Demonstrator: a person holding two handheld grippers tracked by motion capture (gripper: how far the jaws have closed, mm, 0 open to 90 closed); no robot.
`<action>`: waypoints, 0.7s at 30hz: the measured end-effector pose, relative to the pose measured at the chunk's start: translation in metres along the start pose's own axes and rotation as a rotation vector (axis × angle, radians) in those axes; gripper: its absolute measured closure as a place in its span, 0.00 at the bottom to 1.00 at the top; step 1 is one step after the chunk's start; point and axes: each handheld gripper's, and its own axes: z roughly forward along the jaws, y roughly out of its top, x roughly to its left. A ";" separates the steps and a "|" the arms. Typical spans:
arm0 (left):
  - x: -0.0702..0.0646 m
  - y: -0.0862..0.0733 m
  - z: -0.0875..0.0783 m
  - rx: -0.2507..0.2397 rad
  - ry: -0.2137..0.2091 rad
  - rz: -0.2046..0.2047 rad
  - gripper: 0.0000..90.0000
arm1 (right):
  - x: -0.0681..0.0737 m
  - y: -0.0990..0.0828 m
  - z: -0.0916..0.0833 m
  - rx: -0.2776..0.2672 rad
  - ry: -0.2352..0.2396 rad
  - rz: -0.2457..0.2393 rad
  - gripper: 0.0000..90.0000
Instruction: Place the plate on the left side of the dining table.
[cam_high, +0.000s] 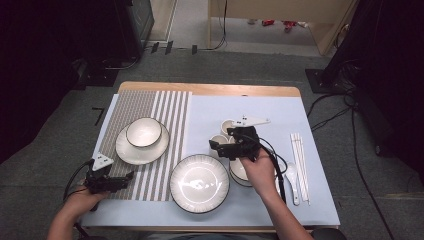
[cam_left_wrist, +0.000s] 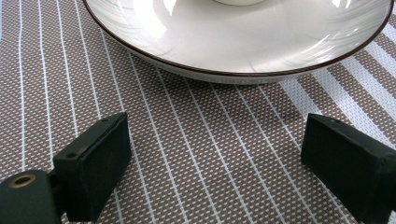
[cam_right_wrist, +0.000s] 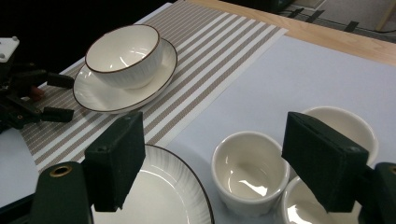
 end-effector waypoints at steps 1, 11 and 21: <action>0.000 0.000 0.000 0.000 0.000 0.000 0.09 | 0.000 -0.001 -0.001 0.004 -0.003 0.002 0.24; 0.000 0.000 0.000 0.000 0.001 0.000 0.09 | -0.004 -0.005 -0.010 -0.003 -0.013 -0.004 0.24; 0.000 0.000 0.000 0.000 0.001 0.000 0.09 | -0.010 -0.014 -0.018 0.005 -0.037 -0.008 0.24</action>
